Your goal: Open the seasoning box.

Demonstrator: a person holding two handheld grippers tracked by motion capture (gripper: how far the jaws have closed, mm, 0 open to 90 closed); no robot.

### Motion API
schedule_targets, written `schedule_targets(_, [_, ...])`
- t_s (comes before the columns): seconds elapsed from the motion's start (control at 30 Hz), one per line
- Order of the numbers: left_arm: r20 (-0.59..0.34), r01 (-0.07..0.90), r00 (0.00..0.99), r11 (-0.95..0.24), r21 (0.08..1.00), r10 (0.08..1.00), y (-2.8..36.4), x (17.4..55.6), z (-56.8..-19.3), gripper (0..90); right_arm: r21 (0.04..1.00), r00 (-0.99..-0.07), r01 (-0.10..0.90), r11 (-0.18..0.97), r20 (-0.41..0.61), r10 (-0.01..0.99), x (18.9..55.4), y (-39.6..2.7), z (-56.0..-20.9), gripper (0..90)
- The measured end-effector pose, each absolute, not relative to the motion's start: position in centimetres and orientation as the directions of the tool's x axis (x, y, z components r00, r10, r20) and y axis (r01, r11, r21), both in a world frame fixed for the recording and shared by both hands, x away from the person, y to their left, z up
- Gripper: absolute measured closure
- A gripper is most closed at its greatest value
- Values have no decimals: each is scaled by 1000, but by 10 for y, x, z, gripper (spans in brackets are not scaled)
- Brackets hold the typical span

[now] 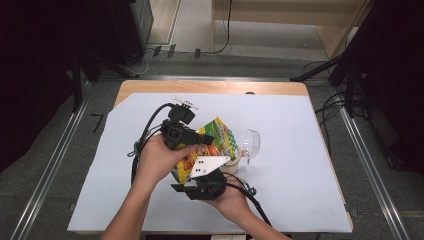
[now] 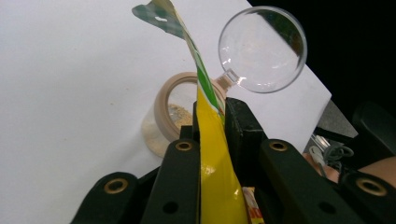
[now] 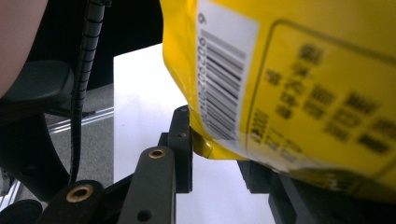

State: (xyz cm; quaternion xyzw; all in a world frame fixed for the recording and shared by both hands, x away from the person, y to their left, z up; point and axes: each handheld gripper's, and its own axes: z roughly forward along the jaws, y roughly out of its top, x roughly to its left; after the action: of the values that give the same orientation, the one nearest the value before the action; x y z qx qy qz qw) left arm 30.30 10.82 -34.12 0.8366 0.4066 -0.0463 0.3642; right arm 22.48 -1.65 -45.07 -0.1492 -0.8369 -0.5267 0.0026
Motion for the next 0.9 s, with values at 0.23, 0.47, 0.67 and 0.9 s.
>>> schedule_targets(0.23, [-345,694,682,-422,583,645,105,305,-341,887,881,-953,252,401,154,261,223,-16,-451,656])
schedule_targets(0.47, [-348,696,676,-407,592,650,99,307,-339,868,879,-950,246,409,135,282,224,-20,-448,709])
schedule_targets(0.67, [-413,738,649,-396,546,639,102,322,-338,856,865,-950,248,437,130,283,227,-19,-440,707])
schedule_targets(0.9, [-436,752,632,-372,544,640,106,326,-337,843,865,-948,264,428,151,278,233,-17,-437,708])
